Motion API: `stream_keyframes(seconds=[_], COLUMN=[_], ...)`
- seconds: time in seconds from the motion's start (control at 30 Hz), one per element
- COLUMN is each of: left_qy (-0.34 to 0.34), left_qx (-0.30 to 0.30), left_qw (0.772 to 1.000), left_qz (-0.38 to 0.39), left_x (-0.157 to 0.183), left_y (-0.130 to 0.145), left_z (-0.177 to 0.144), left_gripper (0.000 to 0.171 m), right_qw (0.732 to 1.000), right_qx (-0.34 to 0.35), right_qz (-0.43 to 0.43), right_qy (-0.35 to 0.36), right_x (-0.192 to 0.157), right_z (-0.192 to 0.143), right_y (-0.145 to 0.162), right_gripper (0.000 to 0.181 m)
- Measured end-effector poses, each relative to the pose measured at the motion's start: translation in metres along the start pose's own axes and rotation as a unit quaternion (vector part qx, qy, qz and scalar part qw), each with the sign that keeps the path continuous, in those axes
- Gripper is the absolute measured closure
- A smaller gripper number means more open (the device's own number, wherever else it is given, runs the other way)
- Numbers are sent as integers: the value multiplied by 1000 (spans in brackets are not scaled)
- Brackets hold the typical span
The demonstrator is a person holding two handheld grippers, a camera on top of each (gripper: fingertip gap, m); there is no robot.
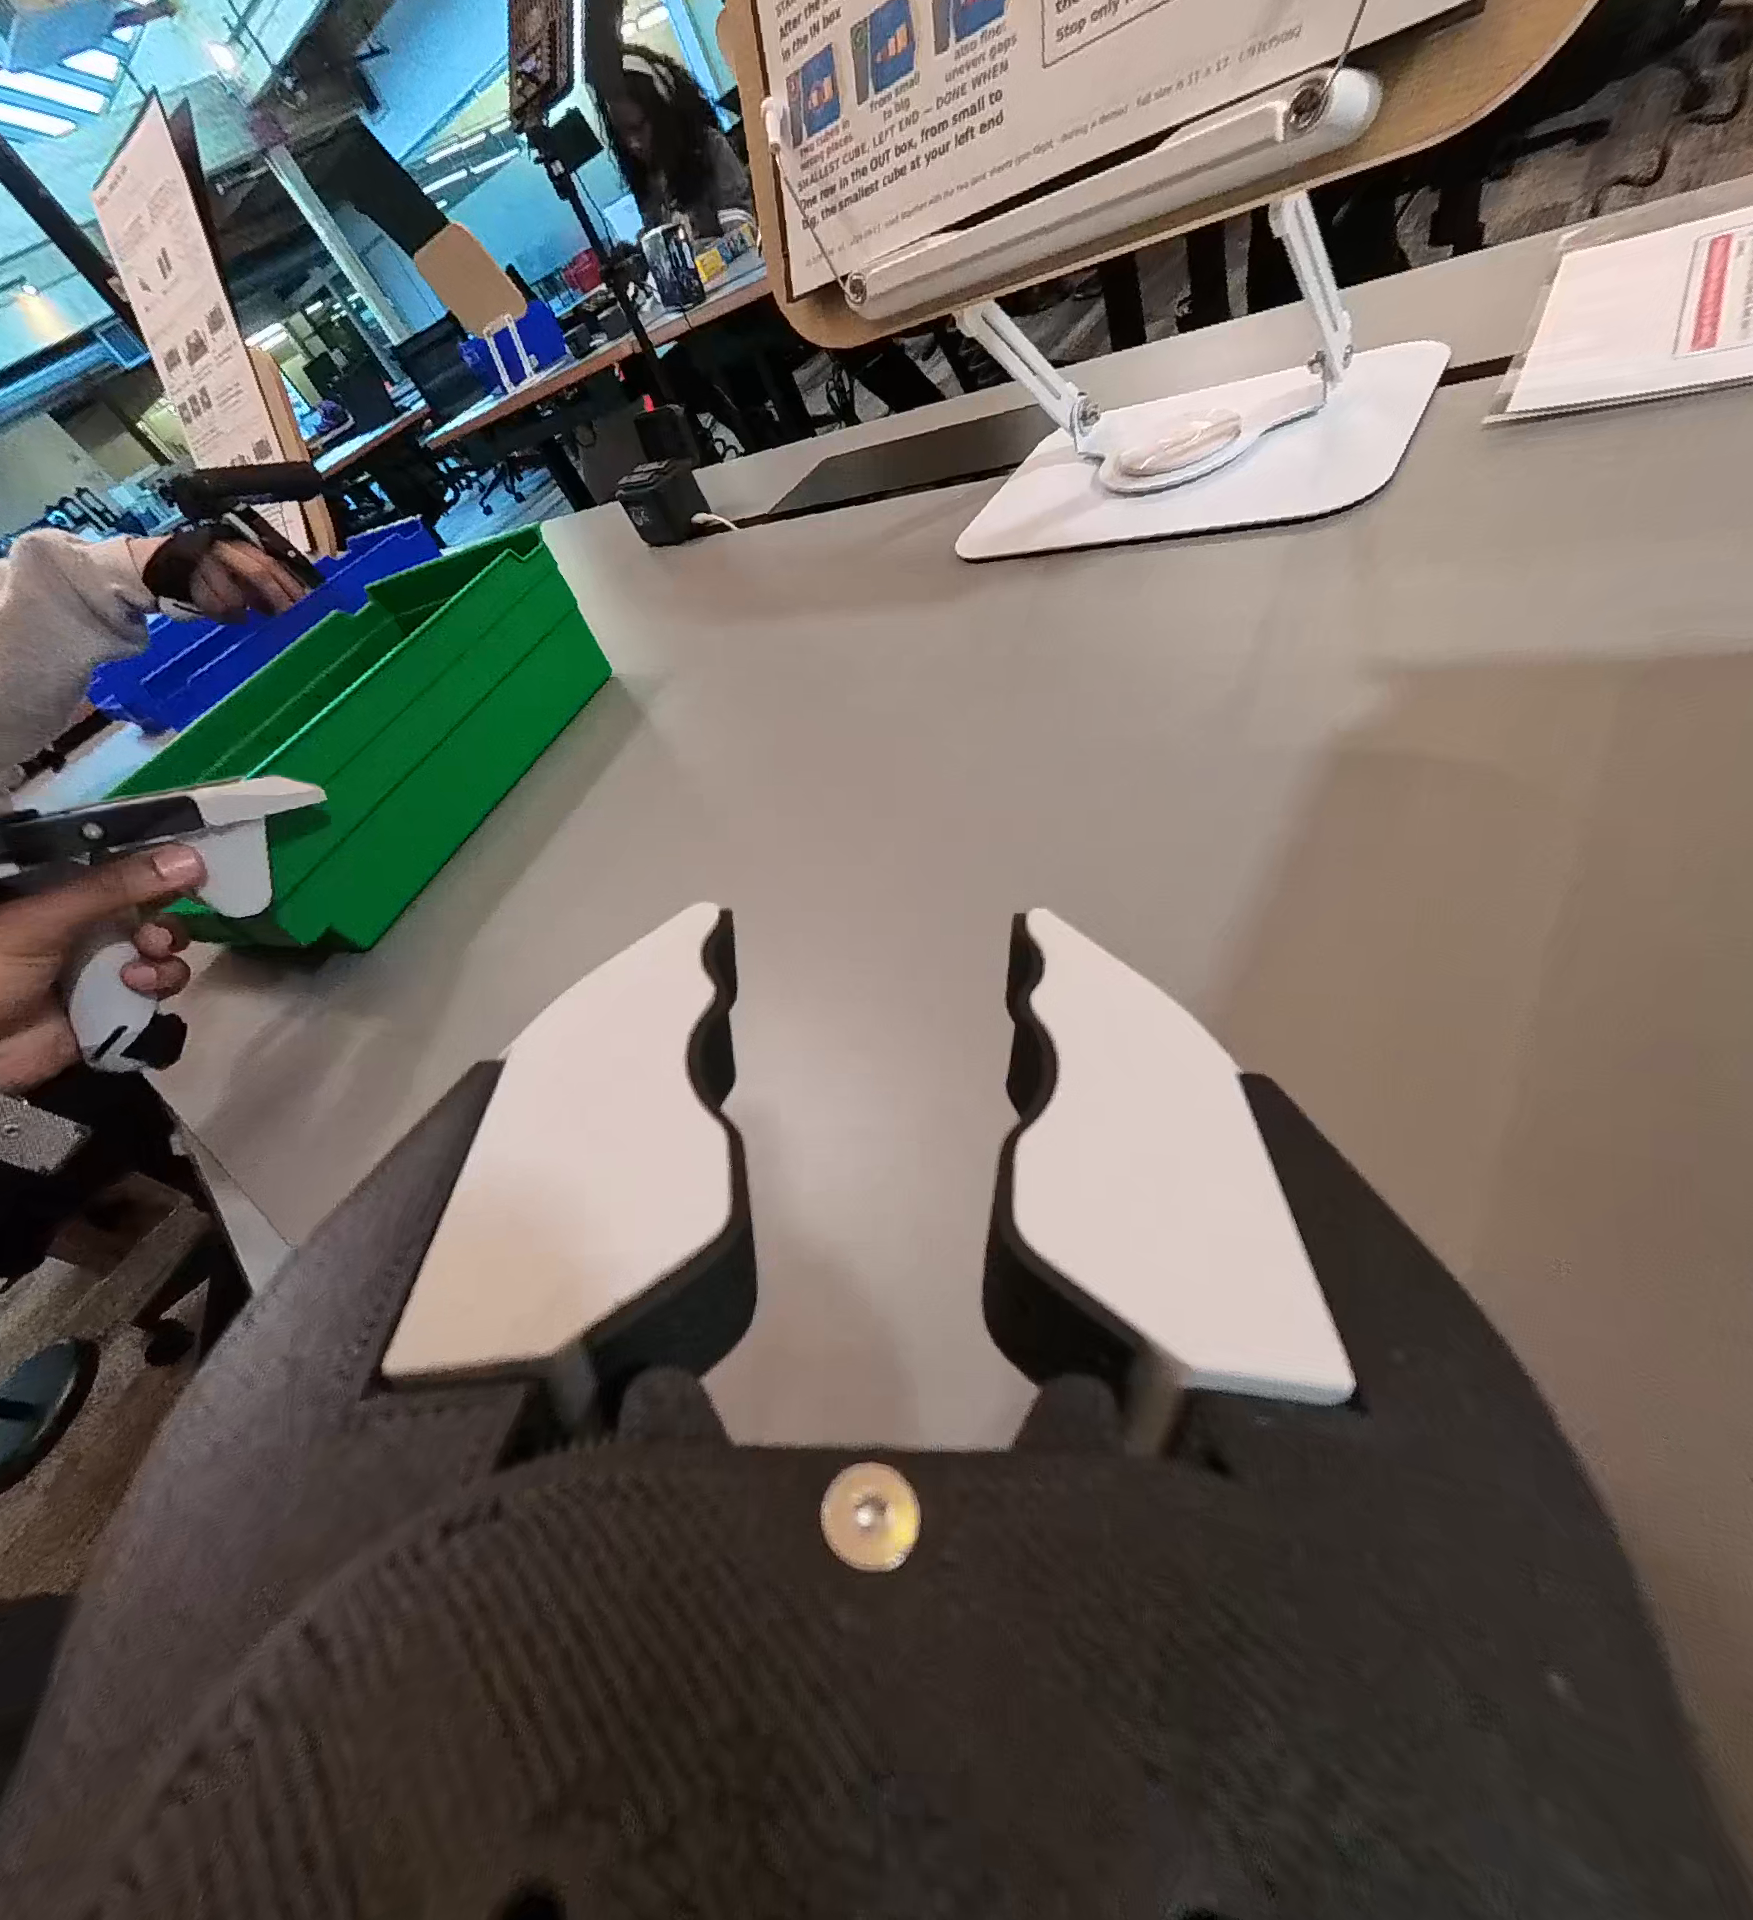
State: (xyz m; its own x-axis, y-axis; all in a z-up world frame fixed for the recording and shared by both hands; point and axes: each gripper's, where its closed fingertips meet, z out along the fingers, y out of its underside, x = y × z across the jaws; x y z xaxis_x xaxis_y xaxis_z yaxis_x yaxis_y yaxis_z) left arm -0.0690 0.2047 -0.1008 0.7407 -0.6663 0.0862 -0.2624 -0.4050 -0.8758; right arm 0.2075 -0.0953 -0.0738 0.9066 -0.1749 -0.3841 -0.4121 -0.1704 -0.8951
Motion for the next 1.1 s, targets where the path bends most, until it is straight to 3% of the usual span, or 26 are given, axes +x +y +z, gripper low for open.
stream_keyframes(seconds=[0.13,0.3,0.43,1.1], left_qy=[-41,1,3,31], left_qx=[12,6,4,7], left_qw=[999,999,1000,999], left_qz=[16,-34,-28,-24], left_x=[-26,-24,-22,-14], left_y=[-4,0,1,2], left_z=[-2,1,2,6], left_gripper=[136,149,155,145], right_qw=[1000,998,998,996], right_qx=[-19,-29,-32,-65], right_qz=[15,39,36,14], right_qy=[-14,-30,-35,-58], right_x=[-2,-4,-6,-20], right_z=[4,5,5,9], right_y=[7,11,12,24], right_gripper=[130,131,132,135])
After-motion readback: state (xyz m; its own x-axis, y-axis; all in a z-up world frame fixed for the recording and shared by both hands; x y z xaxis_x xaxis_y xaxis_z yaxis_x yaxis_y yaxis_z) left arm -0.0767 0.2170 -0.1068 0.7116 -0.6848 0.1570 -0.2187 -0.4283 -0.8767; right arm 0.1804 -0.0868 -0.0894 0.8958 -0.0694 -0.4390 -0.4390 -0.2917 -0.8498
